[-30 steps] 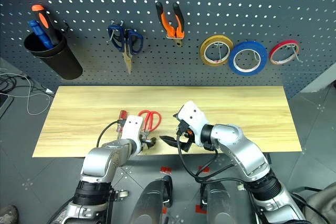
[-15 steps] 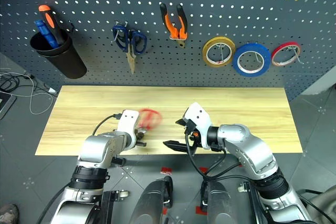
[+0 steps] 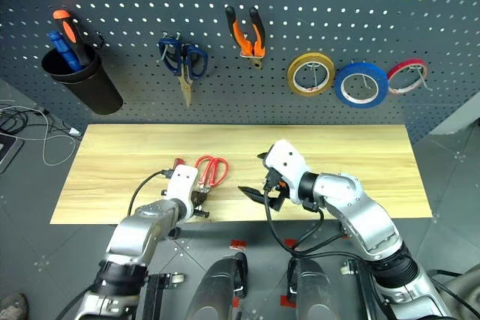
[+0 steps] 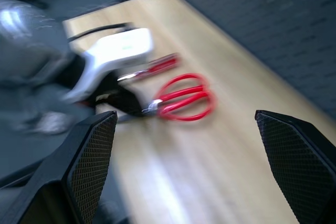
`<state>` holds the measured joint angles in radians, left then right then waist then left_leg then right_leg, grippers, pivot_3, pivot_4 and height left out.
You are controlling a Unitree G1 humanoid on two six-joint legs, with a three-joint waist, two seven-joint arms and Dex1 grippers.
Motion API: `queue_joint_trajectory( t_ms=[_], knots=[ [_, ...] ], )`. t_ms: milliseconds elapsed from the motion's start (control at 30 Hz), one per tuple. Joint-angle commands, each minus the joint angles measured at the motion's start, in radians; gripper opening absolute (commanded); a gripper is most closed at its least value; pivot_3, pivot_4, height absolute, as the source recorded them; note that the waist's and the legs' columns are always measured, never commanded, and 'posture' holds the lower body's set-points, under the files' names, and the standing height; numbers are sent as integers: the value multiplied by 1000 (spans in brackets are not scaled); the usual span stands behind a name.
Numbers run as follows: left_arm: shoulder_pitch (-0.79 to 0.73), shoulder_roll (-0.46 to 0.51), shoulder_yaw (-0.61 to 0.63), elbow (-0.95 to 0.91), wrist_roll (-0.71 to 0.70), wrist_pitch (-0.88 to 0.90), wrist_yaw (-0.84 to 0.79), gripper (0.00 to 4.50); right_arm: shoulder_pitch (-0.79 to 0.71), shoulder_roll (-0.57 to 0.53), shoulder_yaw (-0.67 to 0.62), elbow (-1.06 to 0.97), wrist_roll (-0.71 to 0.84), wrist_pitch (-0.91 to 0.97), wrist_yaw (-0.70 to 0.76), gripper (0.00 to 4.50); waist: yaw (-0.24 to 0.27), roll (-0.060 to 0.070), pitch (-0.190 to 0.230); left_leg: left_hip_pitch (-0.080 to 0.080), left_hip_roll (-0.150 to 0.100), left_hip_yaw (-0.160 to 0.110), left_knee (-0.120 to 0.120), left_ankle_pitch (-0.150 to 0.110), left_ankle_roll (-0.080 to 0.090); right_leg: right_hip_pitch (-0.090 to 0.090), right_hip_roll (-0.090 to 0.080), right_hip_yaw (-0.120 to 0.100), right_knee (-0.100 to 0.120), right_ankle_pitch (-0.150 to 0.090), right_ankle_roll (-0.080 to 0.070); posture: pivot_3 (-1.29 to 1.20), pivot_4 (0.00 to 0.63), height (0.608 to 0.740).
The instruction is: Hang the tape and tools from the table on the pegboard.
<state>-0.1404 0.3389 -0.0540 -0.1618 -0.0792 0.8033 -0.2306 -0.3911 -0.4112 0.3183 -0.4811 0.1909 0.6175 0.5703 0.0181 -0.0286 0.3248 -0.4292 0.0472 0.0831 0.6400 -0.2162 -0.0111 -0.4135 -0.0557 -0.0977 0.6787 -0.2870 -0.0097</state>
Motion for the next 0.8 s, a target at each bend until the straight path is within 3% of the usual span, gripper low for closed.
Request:
queue_joint_trajectory(
  t_ms=[33,200,300,500,800],
  knots=[
    [91,30,-2,-134,60,-171,20,307,20,17,14,-103,-59,-59,-57,4500,0,0,0,0,0,0,0,0,0,0,0,0,0,0,0,-36,301,740],
    [206,56,54,-262,143,-439,84,307,26,32,14,-167,-93,-73,-84,4500,-11,-1,0,-2,0,0,0,0,0,-2,0,0,-1,0,0,-44,303,740],
    [216,55,123,-315,162,-481,121,307,24,66,-30,-181,-74,-70,-110,4500,-11,-1,0,-2,0,0,0,-2,4,-2,0,0,0,-2,4,-35,299,740],
    [132,91,194,-363,180,-541,107,307,16,85,-75,-153,-69,-98,-106,4500,-10,-1,0,-3,0,0,1,-2,4,-2,0,-1,0,-2,5,-14,289,740],
    [-50,107,172,-268,209,-586,90,307,-19,108,-80,-96,-75,-142,-95,4500,-12,-1,0,-3,0,0,1,0,1,-2,1,-1,1,0,0,-11,281,740]
  ],
)
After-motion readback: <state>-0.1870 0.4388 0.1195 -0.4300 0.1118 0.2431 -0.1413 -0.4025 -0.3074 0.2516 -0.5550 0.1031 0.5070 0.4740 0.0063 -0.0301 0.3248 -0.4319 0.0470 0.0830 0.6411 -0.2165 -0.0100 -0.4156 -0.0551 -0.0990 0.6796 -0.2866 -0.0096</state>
